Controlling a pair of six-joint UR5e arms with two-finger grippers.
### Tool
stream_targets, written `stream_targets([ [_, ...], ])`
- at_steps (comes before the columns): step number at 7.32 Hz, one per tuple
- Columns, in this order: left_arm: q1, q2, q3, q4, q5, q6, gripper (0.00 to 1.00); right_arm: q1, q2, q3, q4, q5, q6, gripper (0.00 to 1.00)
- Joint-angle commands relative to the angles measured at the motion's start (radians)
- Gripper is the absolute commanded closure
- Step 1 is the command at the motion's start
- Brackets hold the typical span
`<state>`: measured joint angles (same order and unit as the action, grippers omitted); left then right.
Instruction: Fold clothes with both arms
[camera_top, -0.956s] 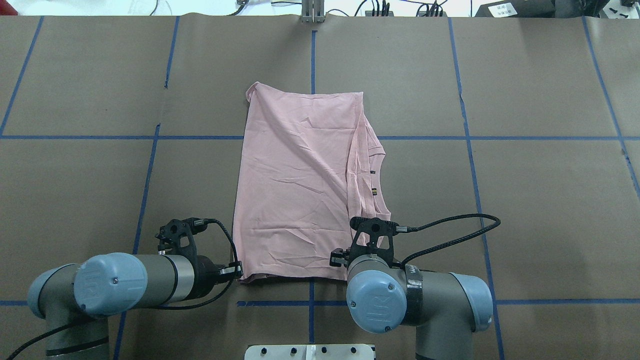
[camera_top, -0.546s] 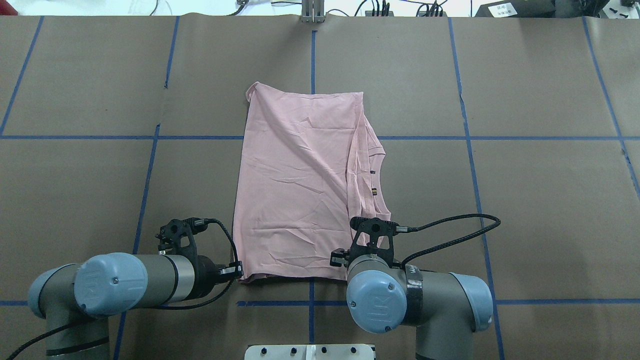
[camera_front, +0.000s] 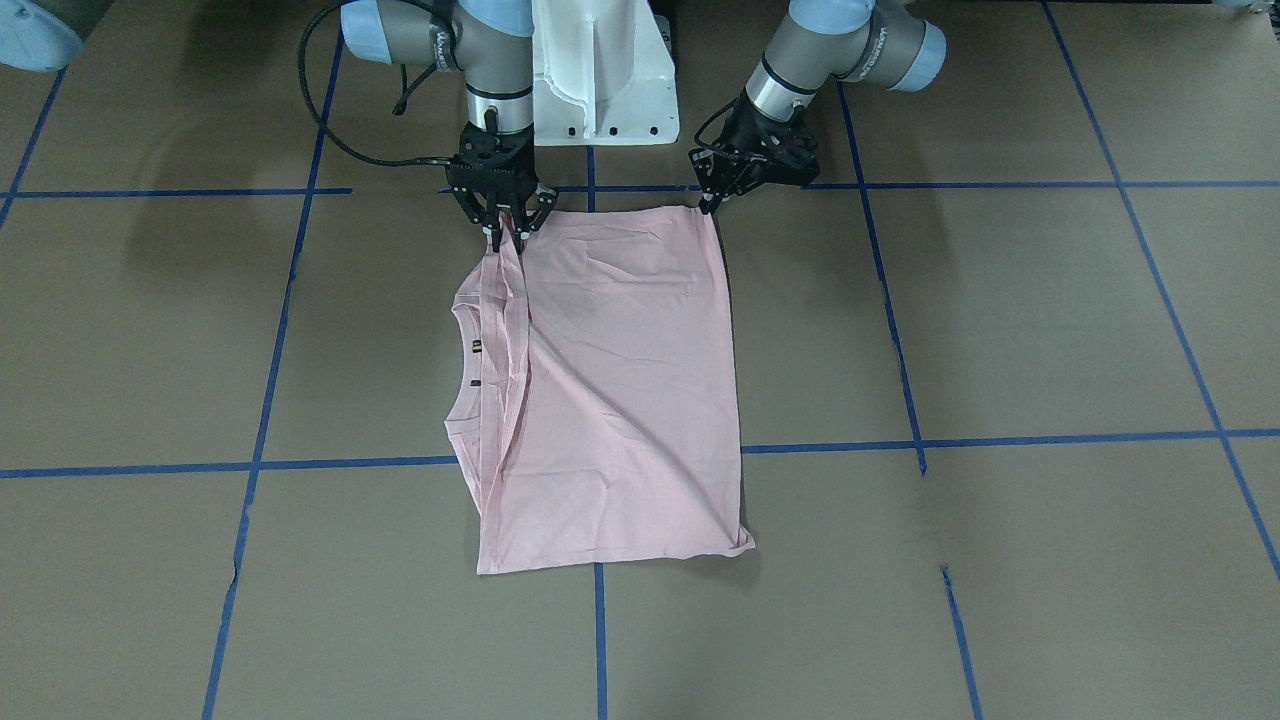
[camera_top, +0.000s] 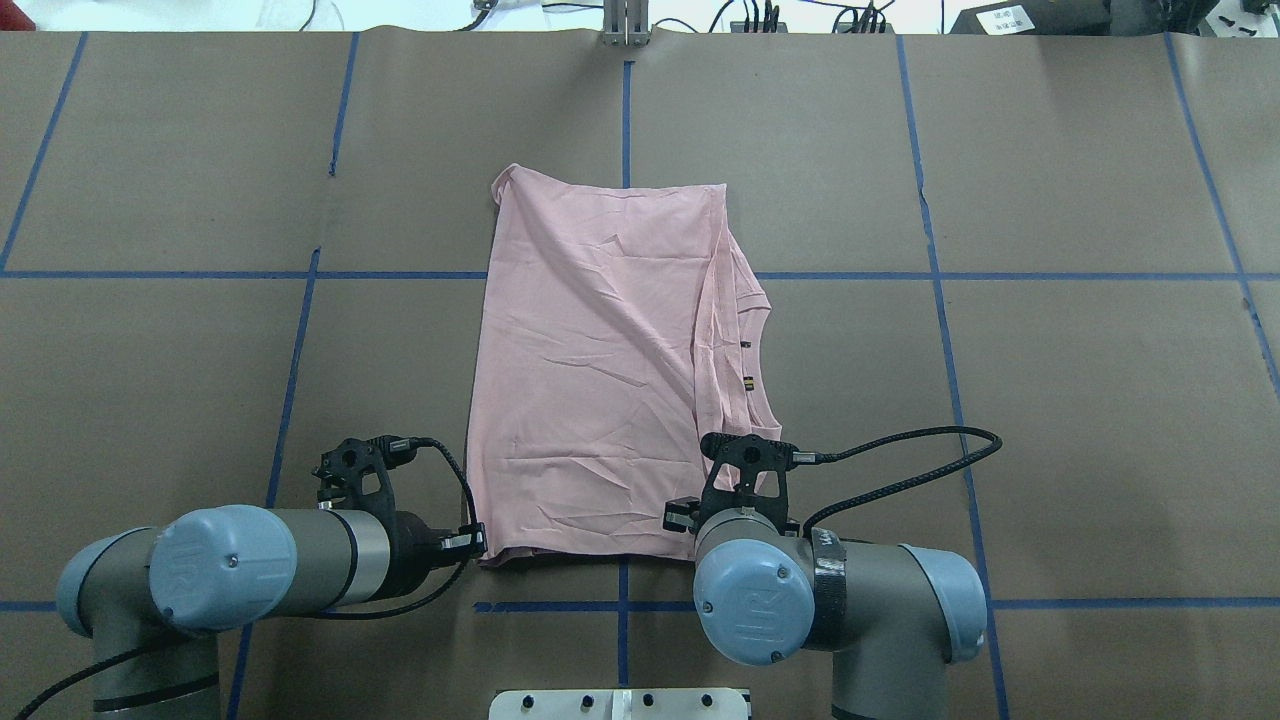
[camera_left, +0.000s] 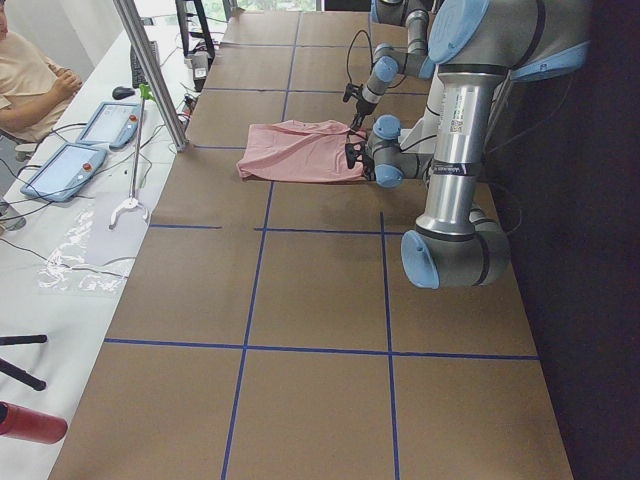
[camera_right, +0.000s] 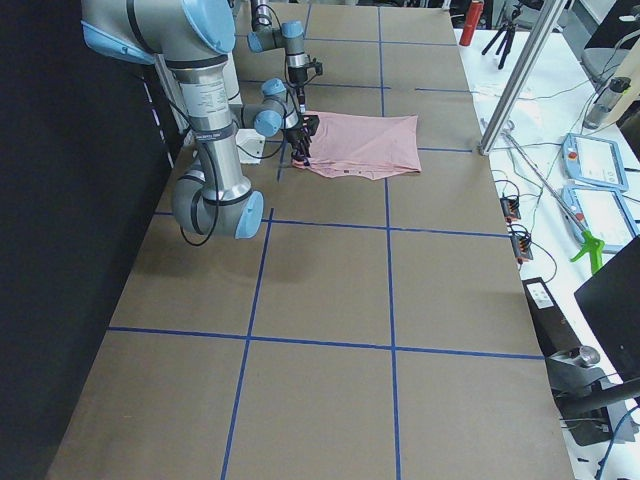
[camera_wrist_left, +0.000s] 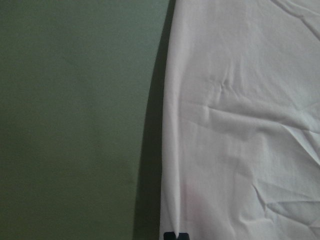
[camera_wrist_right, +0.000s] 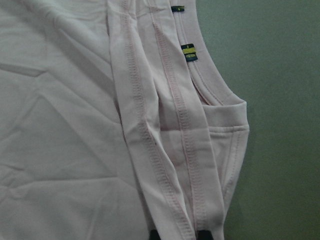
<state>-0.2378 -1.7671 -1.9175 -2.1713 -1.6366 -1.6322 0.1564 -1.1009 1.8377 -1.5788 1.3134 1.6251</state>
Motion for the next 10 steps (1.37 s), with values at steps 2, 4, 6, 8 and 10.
stream_targets([
  [2, 0.0, 0.0, 0.0, -0.001, 0.0, 0.0, 1.0, 0.0, -0.007, 0.002, -0.004, 0.001, -0.011, 0.44],
  [4, 0.0, -0.002, 0.0, -0.001, 0.0, 0.0, 1.0, 0.0, -0.008, 0.0, -0.001, 0.0, -0.002, 0.57],
  [6, 0.0, -0.002, 0.0, -0.001, 0.0, 0.0, 1.0, 0.0, -0.002, 0.002, -0.001, 0.0, 0.018, 1.0],
  [8, 0.0, -0.008, -0.002, 0.001, 0.0, 0.0, 1.0, 0.005, 0.002, 0.006, 0.0, 0.001, 0.021, 1.0],
  [10, -0.003, -0.005, -0.018, 0.002, -0.005, 0.005, 1.0, 0.014, 0.003, 0.027, -0.001, 0.013, 0.019, 1.0],
])
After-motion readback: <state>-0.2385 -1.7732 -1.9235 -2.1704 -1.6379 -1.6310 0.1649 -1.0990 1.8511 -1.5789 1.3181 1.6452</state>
